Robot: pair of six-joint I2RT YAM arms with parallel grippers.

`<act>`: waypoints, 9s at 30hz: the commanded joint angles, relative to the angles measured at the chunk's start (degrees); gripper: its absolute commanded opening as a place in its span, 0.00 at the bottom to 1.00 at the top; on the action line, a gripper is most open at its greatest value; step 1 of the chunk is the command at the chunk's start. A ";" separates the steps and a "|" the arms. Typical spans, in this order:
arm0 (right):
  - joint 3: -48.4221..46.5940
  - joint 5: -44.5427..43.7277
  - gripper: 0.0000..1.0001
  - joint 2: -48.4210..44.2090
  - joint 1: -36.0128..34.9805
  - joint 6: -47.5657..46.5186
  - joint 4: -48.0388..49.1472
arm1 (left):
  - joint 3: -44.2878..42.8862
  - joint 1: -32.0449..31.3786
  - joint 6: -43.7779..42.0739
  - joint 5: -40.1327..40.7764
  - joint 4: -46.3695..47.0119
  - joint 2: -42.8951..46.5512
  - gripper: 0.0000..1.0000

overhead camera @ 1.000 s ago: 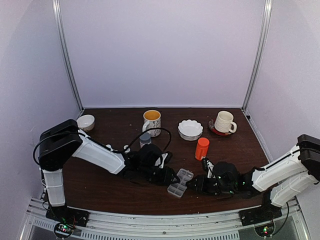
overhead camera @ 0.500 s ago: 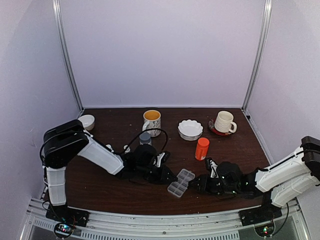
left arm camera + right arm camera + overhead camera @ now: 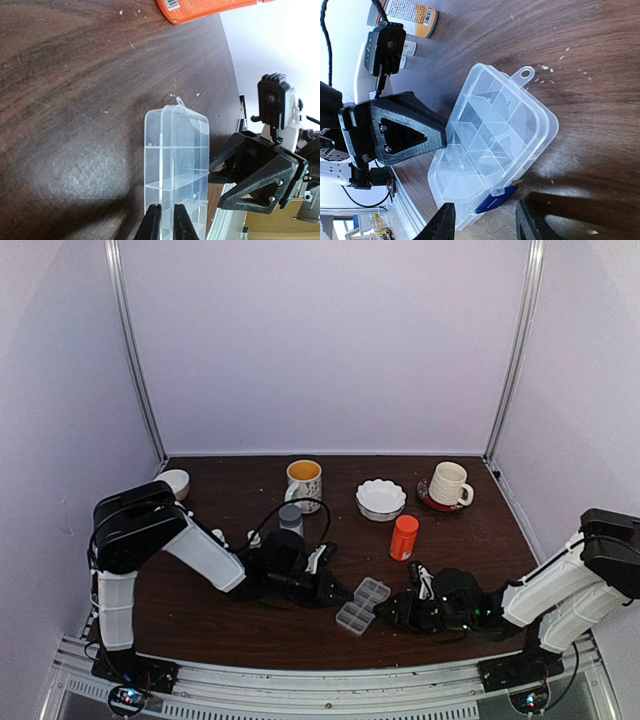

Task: Sort the pills into containers
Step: Pick up the pill container from the center of the board, then pass from the right arm to the left, then open the lid of the pill container.

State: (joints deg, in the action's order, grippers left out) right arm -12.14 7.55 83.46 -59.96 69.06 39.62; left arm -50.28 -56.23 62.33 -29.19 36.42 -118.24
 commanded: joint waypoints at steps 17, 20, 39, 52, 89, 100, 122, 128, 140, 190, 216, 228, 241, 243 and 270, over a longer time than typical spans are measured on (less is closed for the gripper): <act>-0.25 2.51 0.62 3.82 1.77 2.41 5.87 | 8.93 2.18 6.12 0.92 11.52 -10.44 0.02; -0.25 2.43 0.63 3.62 2.02 2.40 5.99 | 9.04 2.22 6.30 0.67 11.77 -10.02 0.02; -0.65 5.43 0.54 10.30 2.66 6.54 17.97 | 9.42 2.20 6.06 1.00 11.41 -10.08 0.01; 0.65 4.75 0.22 7.22 2.68 6.20 17.41 | 8.07 2.12 4.48 1.72 7.82 -9.32 0.01; -2.50 3.70 0.18 -13.15 2.66 -6.56 -0.67 | 15.42 -0.46 7.79 4.43 20.30 14.17 0.70; -5.77 4.44 0.21 -24.46 2.66 -10.74 -11.52 | 16.68 -1.16 7.42 4.78 21.06 24.19 0.85; -9.04 10.84 0.22 -25.84 1.48 -11.30 -8.45 | 3.28 -4.79 0.24 1.86 2.95 24.62 0.64; -8.07 11.32 0.23 -26.60 1.52 -11.64 -6.28 | 2.61 -5.03 0.76 -0.11 3.43 24.37 0.51; -7.24 12.03 0.26 -27.34 1.52 -12.75 -5.10 | 0.97 -5.12 0.63 -2.09 2.27 24.88 0.25; -7.55 16.20 0.75 -36.51 1.69 -12.34 -0.45 | -3.28 -7.02 6.12 -8.29 9.47 26.67 0.19; -8.05 21.10 0.16 -42.49 1.69 -12.54 -3.12 | -5.00 -7.13 3.09 -8.98 2.91 26.88 0.19; -8.60 20.98 0.10 -42.95 1.69 -14.04 -7.78 | -6.45 -7.13 0.73 -8.96 -1.03 27.00 0.19; -10.97 12.26 0.09 -45.34 1.69 -18.61 -25.58 | -13.34 -7.14 -8.34 -5.63 -19.23 27.50 0.19; -11.54 9.83 0.09 -46.31 1.69 -19.26 -29.71 | -13.96 -7.14 -8.86 -4.77 -20.69 27.28 0.19; -11.02 4.13 0.84 -55.73 1.96 -20.74 -40.38 | -12.29 -6.58 -7.80 -3.17 -18.39 28.63 0.19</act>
State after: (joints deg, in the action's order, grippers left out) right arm -24.40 10.52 28.95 -58.15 47.94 -1.39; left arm -63.44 -63.46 53.23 -31.73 12.56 -91.22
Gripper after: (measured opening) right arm 0.835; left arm 0.222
